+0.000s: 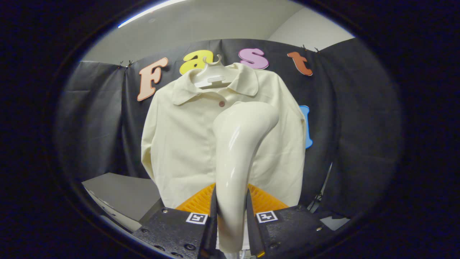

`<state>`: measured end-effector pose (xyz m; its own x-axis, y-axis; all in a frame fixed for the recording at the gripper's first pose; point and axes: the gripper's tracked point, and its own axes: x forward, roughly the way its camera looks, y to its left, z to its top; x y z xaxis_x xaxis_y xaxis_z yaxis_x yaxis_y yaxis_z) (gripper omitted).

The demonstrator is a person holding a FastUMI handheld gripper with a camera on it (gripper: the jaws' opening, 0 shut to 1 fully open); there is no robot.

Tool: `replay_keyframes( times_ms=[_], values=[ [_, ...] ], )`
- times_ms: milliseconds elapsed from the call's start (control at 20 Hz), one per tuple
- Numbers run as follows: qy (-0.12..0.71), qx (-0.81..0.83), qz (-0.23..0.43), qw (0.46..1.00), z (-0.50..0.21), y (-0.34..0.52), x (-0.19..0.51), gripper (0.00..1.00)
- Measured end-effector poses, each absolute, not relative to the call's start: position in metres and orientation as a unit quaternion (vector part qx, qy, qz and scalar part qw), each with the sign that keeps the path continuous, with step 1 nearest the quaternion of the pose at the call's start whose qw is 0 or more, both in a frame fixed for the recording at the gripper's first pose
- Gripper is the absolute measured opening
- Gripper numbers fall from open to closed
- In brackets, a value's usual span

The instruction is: Iron the clothes twice with a garment steamer, once on the left side and once on the right side.

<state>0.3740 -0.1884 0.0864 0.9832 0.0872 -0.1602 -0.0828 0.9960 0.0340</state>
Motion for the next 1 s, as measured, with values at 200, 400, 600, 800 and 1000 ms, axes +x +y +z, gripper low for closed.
replay_keyframes(
  times_ms=[200, 400, 600, 800, 1000],
  values=[
    [0.081, 0.008, 0.018, 0.997, 0.095, -0.213, 0.407, 0.35],
    [0.086, 0.021, 0.029, 0.996, 0.091, -0.207, 0.425, 0.35],
    [0.085, 0.026, 0.044, 0.995, 0.080, -0.210, 0.421, 0.36],
    [0.097, 0.048, 0.047, 0.993, 0.053, -0.218, 0.416, 0.36],
    [0.118, 0.062, 0.052, 0.990, 0.014, -0.225, 0.405, 0.36]
  ],
)
